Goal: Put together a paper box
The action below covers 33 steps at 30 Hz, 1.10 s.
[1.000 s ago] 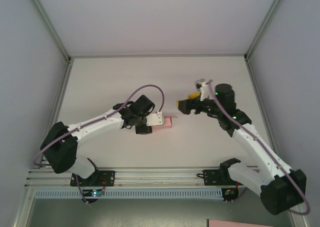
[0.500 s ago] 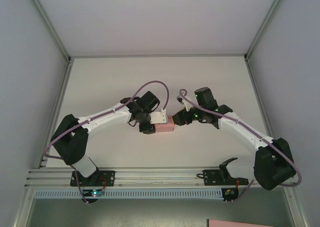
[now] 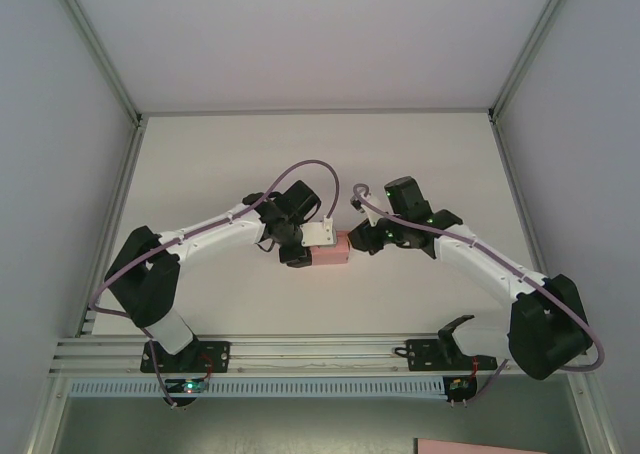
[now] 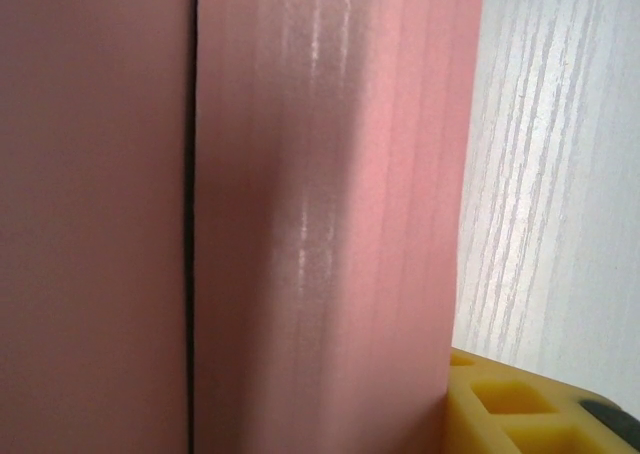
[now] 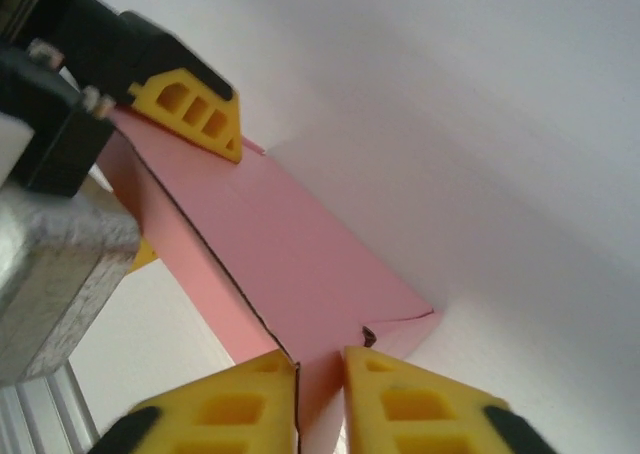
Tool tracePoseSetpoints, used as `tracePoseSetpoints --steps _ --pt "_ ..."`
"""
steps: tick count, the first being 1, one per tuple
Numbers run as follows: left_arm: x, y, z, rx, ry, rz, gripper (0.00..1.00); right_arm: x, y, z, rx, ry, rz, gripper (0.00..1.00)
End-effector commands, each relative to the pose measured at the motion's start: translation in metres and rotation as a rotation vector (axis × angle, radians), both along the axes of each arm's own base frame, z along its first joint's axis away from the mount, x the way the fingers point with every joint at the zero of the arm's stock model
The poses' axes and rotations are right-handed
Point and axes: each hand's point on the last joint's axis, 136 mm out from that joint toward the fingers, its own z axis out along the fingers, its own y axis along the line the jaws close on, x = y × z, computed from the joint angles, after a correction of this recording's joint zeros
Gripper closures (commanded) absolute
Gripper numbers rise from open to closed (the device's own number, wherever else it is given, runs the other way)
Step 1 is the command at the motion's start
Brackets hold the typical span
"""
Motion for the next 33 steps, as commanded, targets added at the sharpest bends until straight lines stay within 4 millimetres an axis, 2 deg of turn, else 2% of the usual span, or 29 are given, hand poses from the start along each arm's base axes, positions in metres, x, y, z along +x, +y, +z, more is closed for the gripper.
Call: tracePoseSetpoints --steps 1,6,9,14,17,20,24,27,30,33 --pt "-0.004 0.005 -0.007 0.034 0.055 0.020 0.51 0.002 0.005 0.008 -0.008 -0.001 -0.015 0.90" --pt "0.005 0.002 -0.004 0.029 0.038 0.051 0.50 0.004 0.011 0.017 0.063 0.088 -0.128 0.99" --pt "0.009 0.000 -0.003 0.030 0.030 0.064 0.50 0.007 0.019 0.020 0.127 0.149 -0.215 1.00" --pt "0.012 -0.006 -0.001 0.007 0.024 0.063 0.49 0.009 0.021 0.003 0.135 0.182 -0.337 1.00" --pt "0.014 -0.008 0.001 -0.008 0.013 0.071 0.47 0.006 0.022 -0.004 0.059 0.057 -0.303 1.00" --pt "0.016 -0.010 0.005 -0.026 0.004 0.082 0.44 0.013 0.007 -0.018 -0.059 -0.067 -0.357 1.00" --pt "0.020 -0.012 0.008 -0.047 -0.014 0.108 0.41 0.016 0.006 -0.028 -0.046 -0.098 -0.409 1.00" --pt "0.024 -0.011 0.006 -0.044 -0.021 0.135 0.42 0.018 0.005 -0.027 -0.044 -0.118 -0.450 1.00" --pt "0.025 -0.011 0.003 -0.038 -0.017 0.154 0.43 0.013 0.014 -0.021 0.025 -0.059 -0.459 1.00" --pt "0.024 -0.010 -0.001 -0.028 -0.009 0.150 0.47 0.010 0.026 -0.001 0.119 0.000 -0.478 1.00"
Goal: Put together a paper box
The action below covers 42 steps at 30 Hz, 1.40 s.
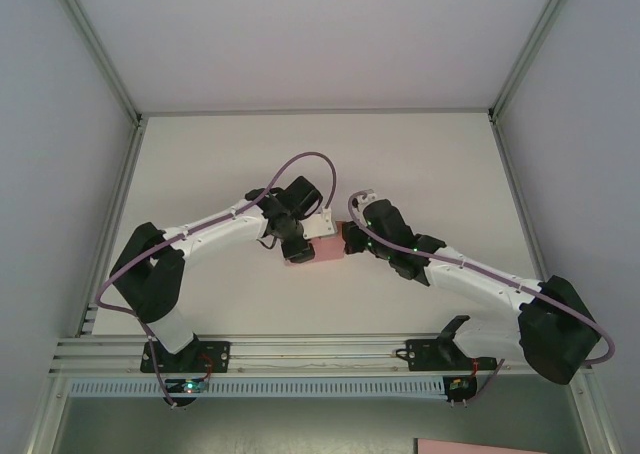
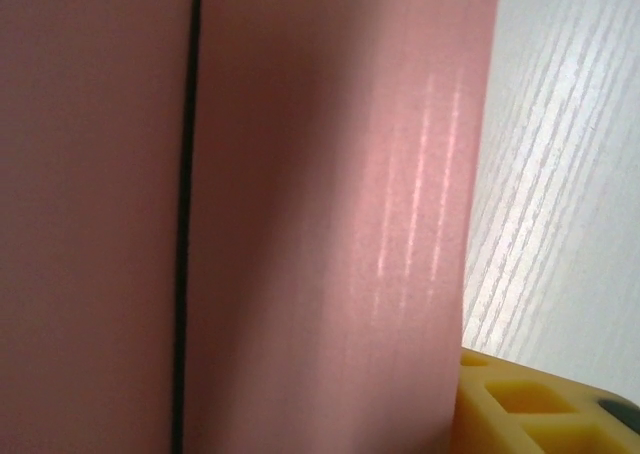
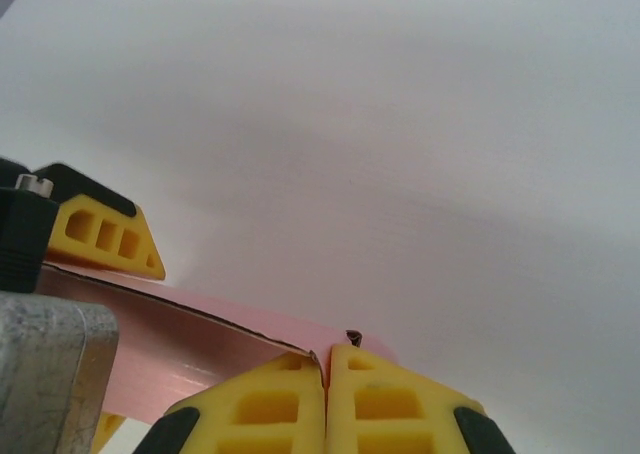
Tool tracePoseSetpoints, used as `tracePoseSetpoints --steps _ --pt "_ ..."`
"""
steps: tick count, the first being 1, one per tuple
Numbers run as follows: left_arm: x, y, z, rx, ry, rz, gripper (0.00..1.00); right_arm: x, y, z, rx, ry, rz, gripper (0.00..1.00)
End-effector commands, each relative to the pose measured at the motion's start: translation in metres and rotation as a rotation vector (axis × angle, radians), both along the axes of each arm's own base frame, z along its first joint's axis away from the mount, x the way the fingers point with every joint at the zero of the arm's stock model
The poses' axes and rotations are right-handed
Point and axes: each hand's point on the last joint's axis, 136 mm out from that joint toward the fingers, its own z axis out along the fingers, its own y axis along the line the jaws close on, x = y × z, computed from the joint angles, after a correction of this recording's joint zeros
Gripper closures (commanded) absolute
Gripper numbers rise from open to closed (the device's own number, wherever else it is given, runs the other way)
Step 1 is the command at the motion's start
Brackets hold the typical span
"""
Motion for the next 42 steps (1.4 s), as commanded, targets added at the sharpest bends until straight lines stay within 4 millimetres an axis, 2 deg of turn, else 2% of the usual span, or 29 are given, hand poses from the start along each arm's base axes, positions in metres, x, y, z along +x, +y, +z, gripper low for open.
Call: tracePoseSetpoints --steps 1,5,9,16,18,24,30,32,33,36,38,42 --pt "0.007 -0.011 -0.003 -0.039 -0.015 0.006 0.48 -0.016 0.018 0.007 0.112 0.103 0.020 1.00" --pt "0.004 -0.012 -0.003 -0.048 -0.004 -0.007 0.49 -0.022 0.024 0.007 0.121 0.168 0.037 1.00" --pt "0.003 -0.013 -0.004 -0.054 -0.005 -0.009 0.49 -0.019 0.025 0.008 0.111 0.166 0.043 1.00" --pt "0.008 -0.019 0.004 -0.091 -0.020 0.016 0.48 -0.022 0.007 -0.034 -0.048 0.106 0.040 1.00" --pt "0.010 -0.022 0.010 -0.116 -0.031 0.023 0.46 -0.020 0.003 -0.039 -0.076 0.080 0.025 1.00" --pt "0.012 -0.024 0.022 -0.148 -0.042 0.059 0.41 -0.016 0.001 -0.027 -0.135 0.004 -0.015 1.00" --pt "0.008 -0.024 0.044 -0.214 -0.054 0.102 0.21 -0.016 -0.003 -0.018 -0.168 -0.037 -0.054 1.00" --pt "0.009 -0.024 0.058 -0.255 -0.078 0.133 0.02 -0.015 -0.003 -0.017 -0.172 -0.042 -0.057 1.00" --pt "0.009 -0.023 0.064 -0.271 -0.087 0.146 0.02 -0.017 -0.002 -0.017 -0.175 -0.042 -0.054 1.00" --pt "0.011 -0.016 0.078 -0.301 -0.132 0.205 0.00 -0.016 0.002 -0.015 -0.188 -0.046 -0.055 1.00" --pt "0.011 -0.007 0.079 -0.294 -0.144 0.261 0.00 -0.015 0.002 -0.014 -0.207 -0.048 -0.061 1.00" --pt "0.013 0.024 0.077 -0.233 -0.149 0.477 0.02 -0.015 0.004 -0.013 -0.226 -0.049 -0.070 1.00"
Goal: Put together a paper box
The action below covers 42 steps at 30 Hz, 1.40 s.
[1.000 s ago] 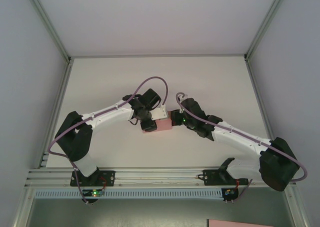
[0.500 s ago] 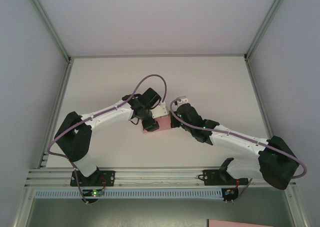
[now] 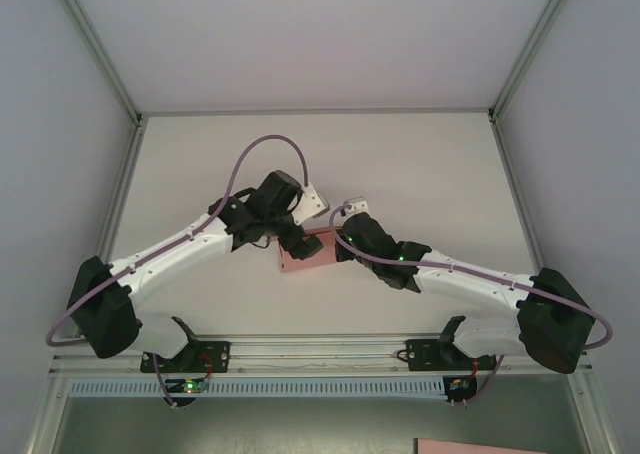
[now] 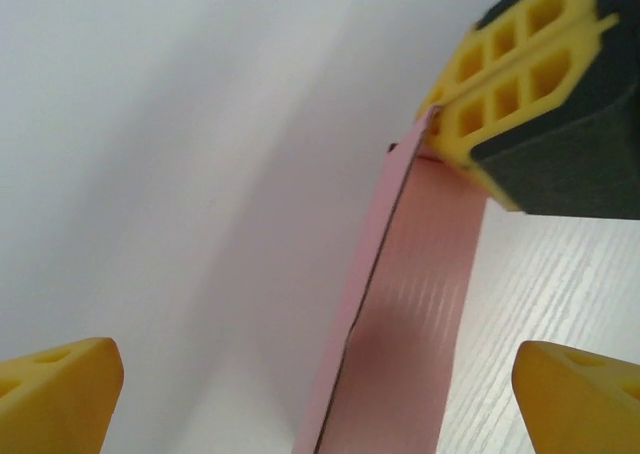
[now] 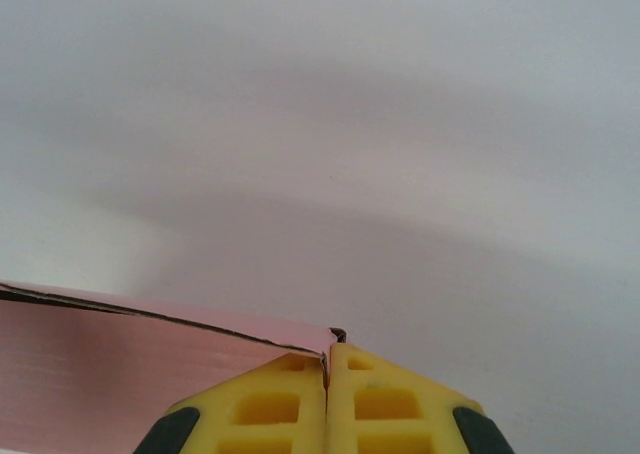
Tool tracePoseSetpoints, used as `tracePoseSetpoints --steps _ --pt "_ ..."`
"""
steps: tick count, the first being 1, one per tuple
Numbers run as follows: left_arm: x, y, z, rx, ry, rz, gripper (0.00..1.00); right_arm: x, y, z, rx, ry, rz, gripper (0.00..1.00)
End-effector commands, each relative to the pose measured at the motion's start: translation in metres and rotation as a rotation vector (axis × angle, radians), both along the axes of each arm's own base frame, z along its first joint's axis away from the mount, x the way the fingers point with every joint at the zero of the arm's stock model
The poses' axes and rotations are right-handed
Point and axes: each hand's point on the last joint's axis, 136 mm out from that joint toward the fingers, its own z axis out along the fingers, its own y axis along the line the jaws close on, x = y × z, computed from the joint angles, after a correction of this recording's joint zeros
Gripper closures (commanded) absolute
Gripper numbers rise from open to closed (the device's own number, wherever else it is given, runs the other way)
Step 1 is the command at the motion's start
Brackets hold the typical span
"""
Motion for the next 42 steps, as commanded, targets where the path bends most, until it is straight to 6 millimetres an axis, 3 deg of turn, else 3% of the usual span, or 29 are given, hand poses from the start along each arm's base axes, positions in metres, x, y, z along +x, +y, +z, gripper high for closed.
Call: tracePoseSetpoints --steps 1,8,11,16,20,24,28,30,32,42 --pt "0.002 0.031 -0.007 0.040 0.046 0.240 0.04 -0.005 -0.005 -0.008 -0.076 0.025 -0.016 1.00" --pt "-0.017 0.064 -0.022 0.082 0.094 0.386 0.38 -0.006 0.000 -0.007 -0.089 0.029 -0.002 1.00" --pt "-0.023 0.073 -0.030 0.106 0.124 0.431 0.39 -0.007 -0.001 -0.008 -0.105 0.040 -0.006 1.00" --pt "-0.031 0.067 -0.039 0.077 0.150 0.387 0.41 -0.008 -0.002 -0.009 -0.109 0.046 -0.006 1.00" --pt "-0.025 0.068 -0.036 0.087 0.144 0.416 0.64 -0.008 -0.002 -0.008 -0.113 0.044 -0.005 1.00" --pt "-0.025 0.065 -0.037 0.078 0.170 0.438 0.68 -0.009 0.000 -0.010 -0.127 0.057 0.005 1.00" --pt "-0.025 0.065 -0.040 0.080 0.194 0.465 0.91 -0.010 -0.001 -0.011 -0.141 0.062 0.006 1.00" --pt "-0.024 0.063 -0.042 0.075 0.220 0.487 0.96 -0.010 -0.001 -0.010 -0.143 0.057 0.006 1.00" --pt "-0.024 0.063 -0.042 0.075 0.242 0.518 1.00 -0.010 0.000 -0.011 -0.147 0.055 0.009 1.00" --pt "-0.025 0.059 -0.031 -0.007 0.390 0.741 1.00 -0.017 0.003 -0.012 -0.183 0.038 0.001 1.00"
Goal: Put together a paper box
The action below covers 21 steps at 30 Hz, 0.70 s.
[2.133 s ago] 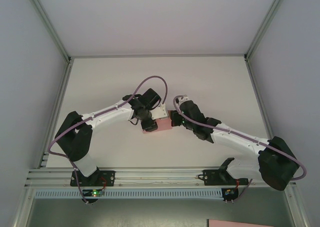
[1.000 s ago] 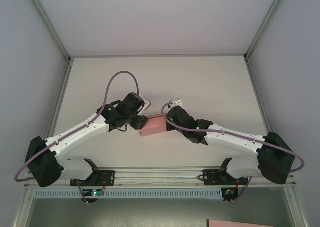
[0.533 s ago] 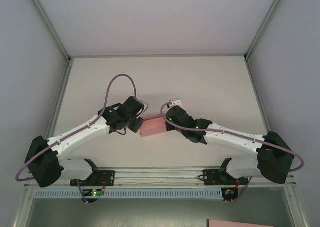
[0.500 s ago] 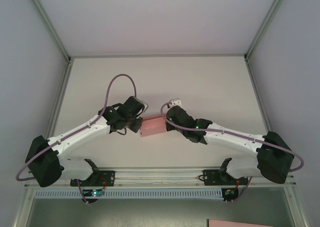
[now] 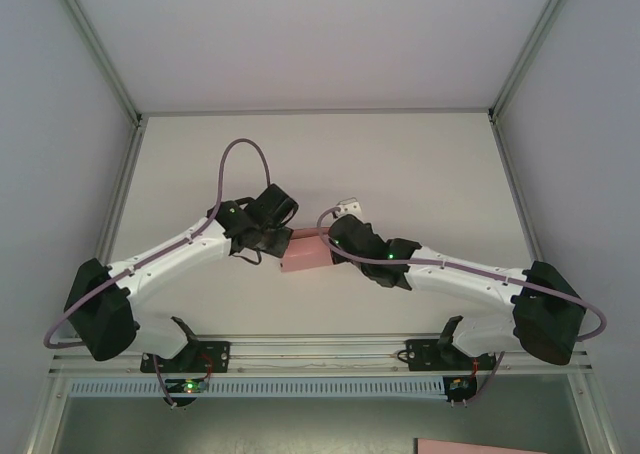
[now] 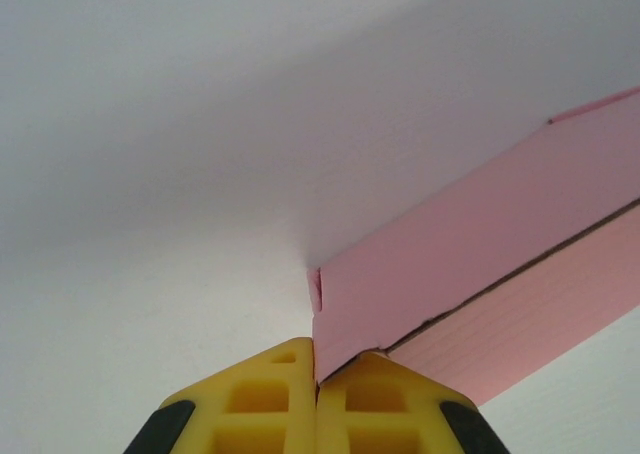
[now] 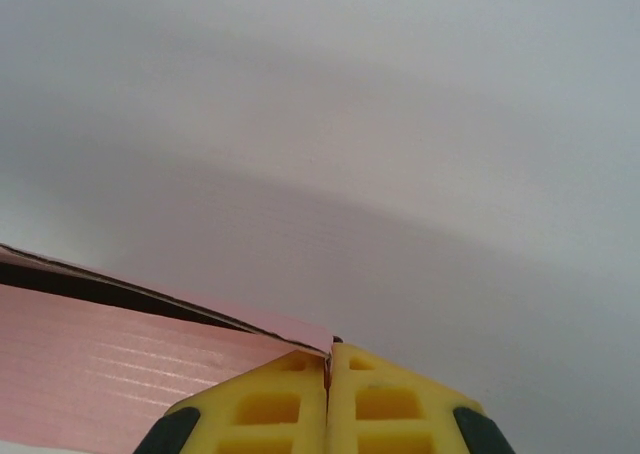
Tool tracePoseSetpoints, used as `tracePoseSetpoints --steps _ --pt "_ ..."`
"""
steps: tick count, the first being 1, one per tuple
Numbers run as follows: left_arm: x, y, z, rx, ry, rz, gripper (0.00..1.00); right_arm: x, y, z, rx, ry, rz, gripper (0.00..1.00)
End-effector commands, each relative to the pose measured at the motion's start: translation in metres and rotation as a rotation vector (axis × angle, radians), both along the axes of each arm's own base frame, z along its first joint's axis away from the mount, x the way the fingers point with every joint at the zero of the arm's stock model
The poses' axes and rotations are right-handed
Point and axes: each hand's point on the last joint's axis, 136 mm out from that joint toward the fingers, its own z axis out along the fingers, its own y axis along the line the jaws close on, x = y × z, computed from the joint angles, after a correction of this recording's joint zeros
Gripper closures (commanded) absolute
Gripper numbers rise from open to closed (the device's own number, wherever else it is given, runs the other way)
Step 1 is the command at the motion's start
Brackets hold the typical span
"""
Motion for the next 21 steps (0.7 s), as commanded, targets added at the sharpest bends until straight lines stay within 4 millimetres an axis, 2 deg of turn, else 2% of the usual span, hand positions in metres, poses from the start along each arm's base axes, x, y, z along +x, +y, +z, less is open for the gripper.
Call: tracePoseSetpoints --steps 1,3,5,11,16,21 --pt "-0.002 -0.006 0.010 -0.102 0.065 0.151 1.00 -0.011 0.001 -0.012 -0.052 0.036 0.015 1.00" --pt "-0.002 -0.004 0.009 -0.132 0.087 0.230 1.00 -0.013 0.005 -0.014 -0.046 0.037 0.023 1.00" --pt "-0.002 -0.008 0.011 -0.177 0.085 0.249 1.00 -0.015 0.008 -0.014 -0.042 0.040 0.028 1.00" --pt "0.001 -0.004 0.003 -0.241 0.080 0.368 1.00 -0.017 0.010 -0.010 -0.026 0.020 0.028 1.00" --pt "0.003 -0.008 -0.012 -0.296 0.087 0.411 1.00 -0.019 0.012 -0.012 -0.005 0.022 0.025 1.00" --pt "0.002 -0.001 -0.031 -0.276 0.074 0.434 1.00 -0.022 0.013 -0.017 -0.001 0.027 0.030 1.00"
